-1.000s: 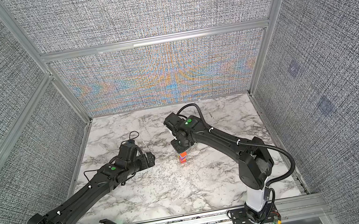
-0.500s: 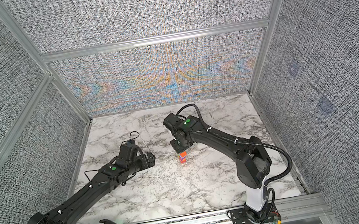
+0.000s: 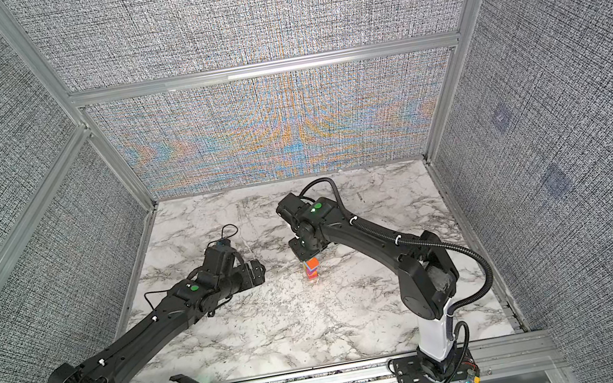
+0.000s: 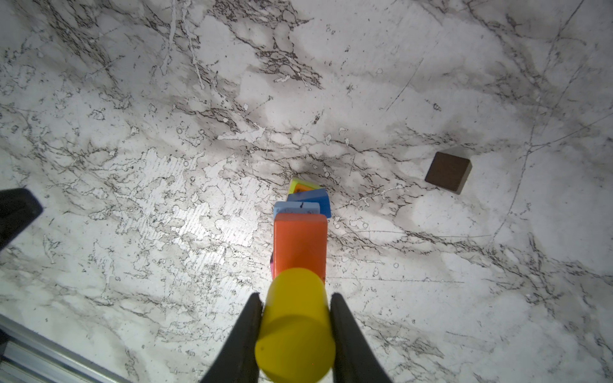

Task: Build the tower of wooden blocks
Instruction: 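Lower the yellow cylinder onto the orange-red bar on the stack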

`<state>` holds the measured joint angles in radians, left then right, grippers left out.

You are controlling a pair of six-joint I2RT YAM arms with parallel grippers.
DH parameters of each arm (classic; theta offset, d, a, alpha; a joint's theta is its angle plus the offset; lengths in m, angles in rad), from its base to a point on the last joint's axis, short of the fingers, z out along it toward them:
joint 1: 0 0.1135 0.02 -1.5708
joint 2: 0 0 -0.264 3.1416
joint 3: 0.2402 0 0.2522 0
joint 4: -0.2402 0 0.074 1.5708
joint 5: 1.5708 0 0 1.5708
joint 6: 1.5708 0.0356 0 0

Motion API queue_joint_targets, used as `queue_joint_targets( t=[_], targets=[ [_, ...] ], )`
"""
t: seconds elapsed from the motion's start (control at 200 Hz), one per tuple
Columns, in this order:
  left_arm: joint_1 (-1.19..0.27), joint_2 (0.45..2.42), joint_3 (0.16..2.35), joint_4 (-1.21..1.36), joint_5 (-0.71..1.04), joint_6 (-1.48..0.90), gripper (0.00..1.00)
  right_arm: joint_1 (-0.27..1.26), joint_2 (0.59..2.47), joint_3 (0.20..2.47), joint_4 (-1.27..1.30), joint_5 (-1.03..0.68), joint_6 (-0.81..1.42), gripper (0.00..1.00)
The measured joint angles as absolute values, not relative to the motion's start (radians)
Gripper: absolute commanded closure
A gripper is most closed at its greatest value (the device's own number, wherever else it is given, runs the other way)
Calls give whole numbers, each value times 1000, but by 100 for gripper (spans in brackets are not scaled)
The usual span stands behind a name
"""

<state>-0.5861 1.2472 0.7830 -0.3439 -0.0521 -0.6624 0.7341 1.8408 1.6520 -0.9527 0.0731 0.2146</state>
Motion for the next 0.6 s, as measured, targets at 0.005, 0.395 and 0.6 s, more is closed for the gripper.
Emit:
queue_joint_targets(
  t=[0.005, 0.395, 0.6],
  targets=[
    [-586, 1247, 783, -344, -52, -662, 1, 734, 1841, 1652, -953, 73, 215, 77],
    [-586, 1247, 783, -344, -52, -662, 1, 734, 1852, 1657, -953, 73, 214, 75],
    [-586, 1247, 783, -344, -52, -662, 1, 734, 1858, 1657, -953, 73, 214, 75]
  ],
)
